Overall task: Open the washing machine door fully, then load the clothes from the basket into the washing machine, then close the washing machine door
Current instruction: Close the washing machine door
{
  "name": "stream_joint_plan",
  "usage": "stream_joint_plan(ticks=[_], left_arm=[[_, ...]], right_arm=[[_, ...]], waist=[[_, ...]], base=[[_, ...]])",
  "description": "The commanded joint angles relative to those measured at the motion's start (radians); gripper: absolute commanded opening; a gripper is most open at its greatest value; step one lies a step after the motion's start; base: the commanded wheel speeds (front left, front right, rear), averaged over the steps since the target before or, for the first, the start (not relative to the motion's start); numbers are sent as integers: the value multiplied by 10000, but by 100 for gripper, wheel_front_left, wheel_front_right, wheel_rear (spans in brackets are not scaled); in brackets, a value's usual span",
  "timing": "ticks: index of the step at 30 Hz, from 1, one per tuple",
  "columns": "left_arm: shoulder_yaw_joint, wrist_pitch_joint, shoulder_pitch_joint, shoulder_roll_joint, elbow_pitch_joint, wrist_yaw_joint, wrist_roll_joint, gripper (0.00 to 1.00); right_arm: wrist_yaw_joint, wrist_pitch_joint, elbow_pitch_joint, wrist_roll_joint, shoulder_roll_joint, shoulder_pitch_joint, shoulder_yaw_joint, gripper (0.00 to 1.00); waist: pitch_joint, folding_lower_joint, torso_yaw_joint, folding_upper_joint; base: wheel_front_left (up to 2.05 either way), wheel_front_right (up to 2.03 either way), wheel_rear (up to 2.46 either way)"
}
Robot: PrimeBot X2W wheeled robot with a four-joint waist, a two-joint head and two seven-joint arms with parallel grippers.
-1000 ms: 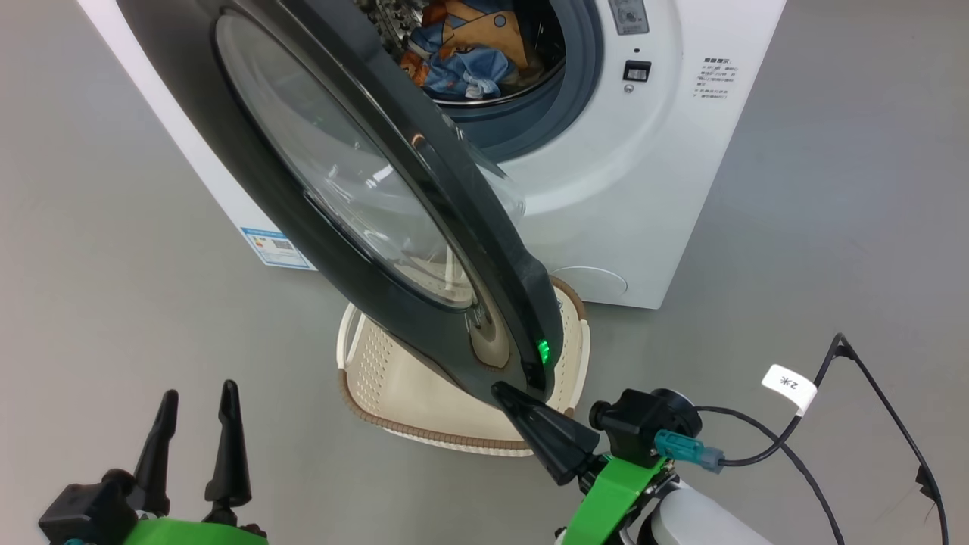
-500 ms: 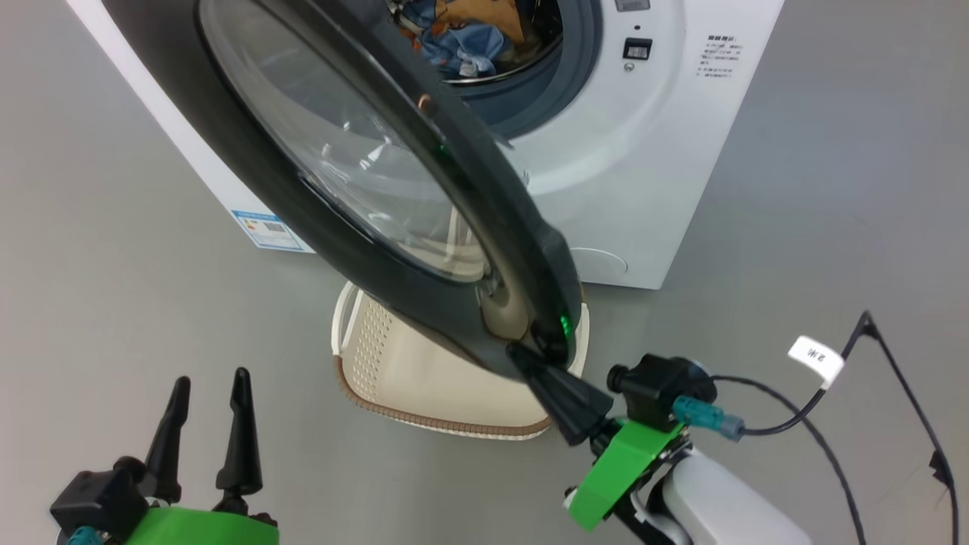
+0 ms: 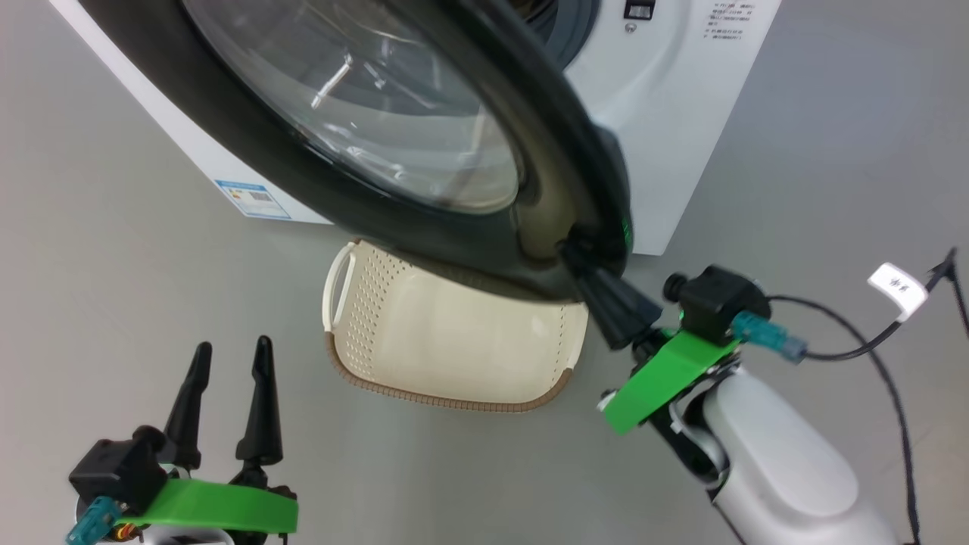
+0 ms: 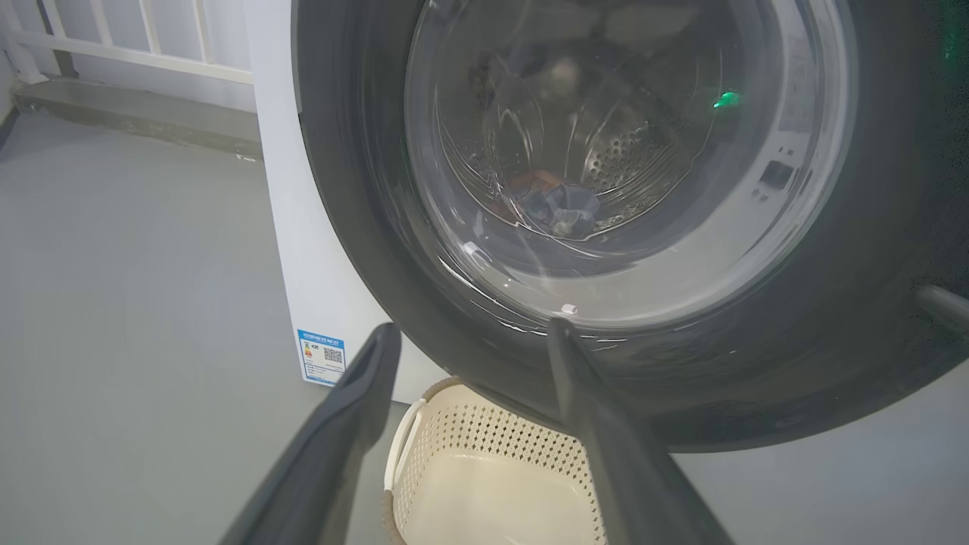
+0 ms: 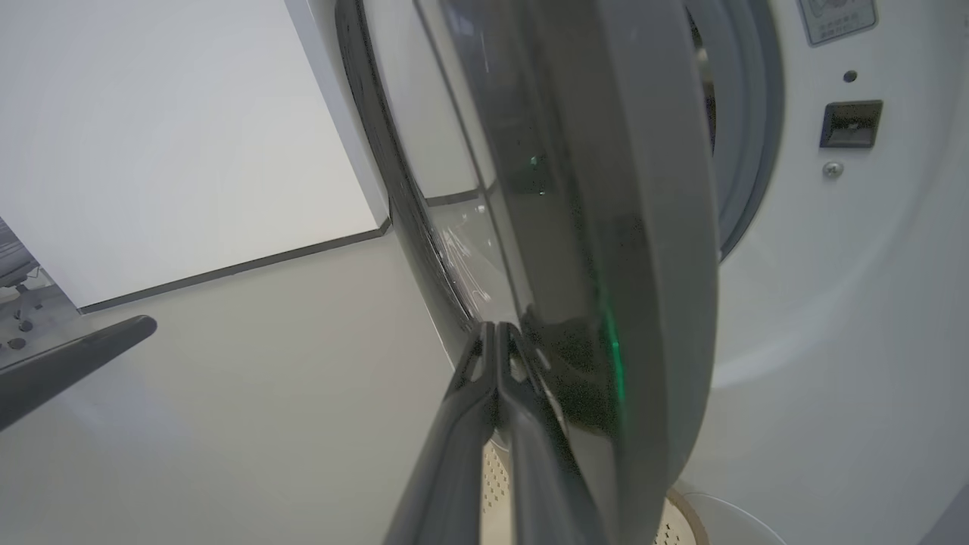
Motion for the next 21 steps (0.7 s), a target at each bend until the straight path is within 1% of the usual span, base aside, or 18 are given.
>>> stream_joint_plan(ticks=[1, 8, 14, 21], left_arm=[[263, -65, -306, 108, -287, -15, -73, 100], [-81, -65, -690, 75, -238, -15, -104, 100], [-321, -65, -955, 56, -277, -15, -143, 100], [-692, -65, -1435, 39, -314, -15, -284, 100]], right_arm=[[62, -49, -221, -115, 60, -268, -136, 0], [62, -49, -85, -170, -43, -912, -1019, 0], [62, -49, 46, -240, -226, -1333, -1280, 0], [62, -49, 164, -414, -532, -2083, -1850, 0]], waist=[[147, 0, 20, -1], [592, 0, 148, -1], [909, 0, 320, -1], [1500, 0, 639, -1]], base=[[0, 0, 0], [0, 0, 0], [0, 0, 0], [0, 0, 0]])
